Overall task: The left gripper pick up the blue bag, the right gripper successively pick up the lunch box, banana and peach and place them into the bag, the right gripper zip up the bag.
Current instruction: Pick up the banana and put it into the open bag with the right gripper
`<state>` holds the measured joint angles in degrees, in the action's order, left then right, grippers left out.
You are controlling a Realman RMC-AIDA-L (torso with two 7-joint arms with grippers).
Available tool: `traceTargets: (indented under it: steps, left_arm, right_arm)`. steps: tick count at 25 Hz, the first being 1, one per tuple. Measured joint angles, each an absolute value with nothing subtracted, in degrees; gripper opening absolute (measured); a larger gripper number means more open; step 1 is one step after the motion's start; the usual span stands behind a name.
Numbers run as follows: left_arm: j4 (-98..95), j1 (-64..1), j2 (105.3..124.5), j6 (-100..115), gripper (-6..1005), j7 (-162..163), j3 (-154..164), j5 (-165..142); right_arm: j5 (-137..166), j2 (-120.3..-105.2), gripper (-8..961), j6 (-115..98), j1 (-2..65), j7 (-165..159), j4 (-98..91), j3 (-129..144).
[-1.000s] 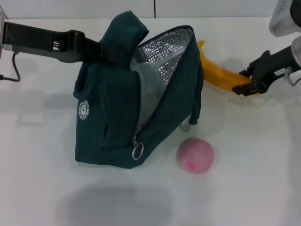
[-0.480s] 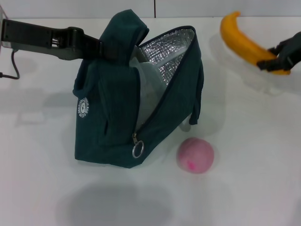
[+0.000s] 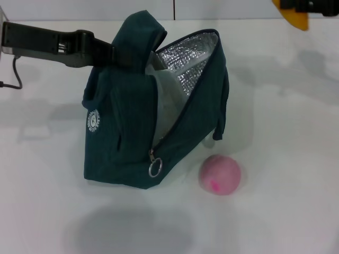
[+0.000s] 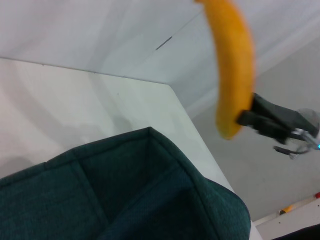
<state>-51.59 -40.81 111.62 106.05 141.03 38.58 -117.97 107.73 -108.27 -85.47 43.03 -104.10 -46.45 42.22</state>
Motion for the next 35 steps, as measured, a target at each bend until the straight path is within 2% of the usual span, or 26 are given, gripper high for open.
traceTargets:
  steps: [2, 8, 10, 16, 35]
  left_arm:
    - [-51.59, -40.72, 111.62, 105.99, 35, 141.02, 38.58, -118.00]
    - [-51.59, -40.60, 111.69, 105.97, 35, 140.95, 38.58, -118.07]
    - [-51.59, -40.60, 111.67, 105.98, 36, 140.92, 38.58, -118.06]
    - [-51.59, -40.57, 111.74, 105.98, 36, 140.76, 38.58, -118.06]
    - [-51.59, -40.34, 112.01, 105.99, 36, 140.47, 38.60, -118.03]
  right_arm:
    - [103.27, -109.20, 451, -86.99, 42.95, -102.83, -44.42, 42.48]
    - [96.11, -114.72, 451, -88.73, 43.68, -98.43, -39.23, 42.50]
    - [92.55, -115.83, 451, -88.71, 44.46, -96.44, -36.08, 44.45]
    - [80.50, -115.88, 451, -86.22, 46.25, -88.93, -26.08, 56.20]
    - [60.85, -116.18, 450, -78.99, 45.70, -82.10, -21.06, 84.51]
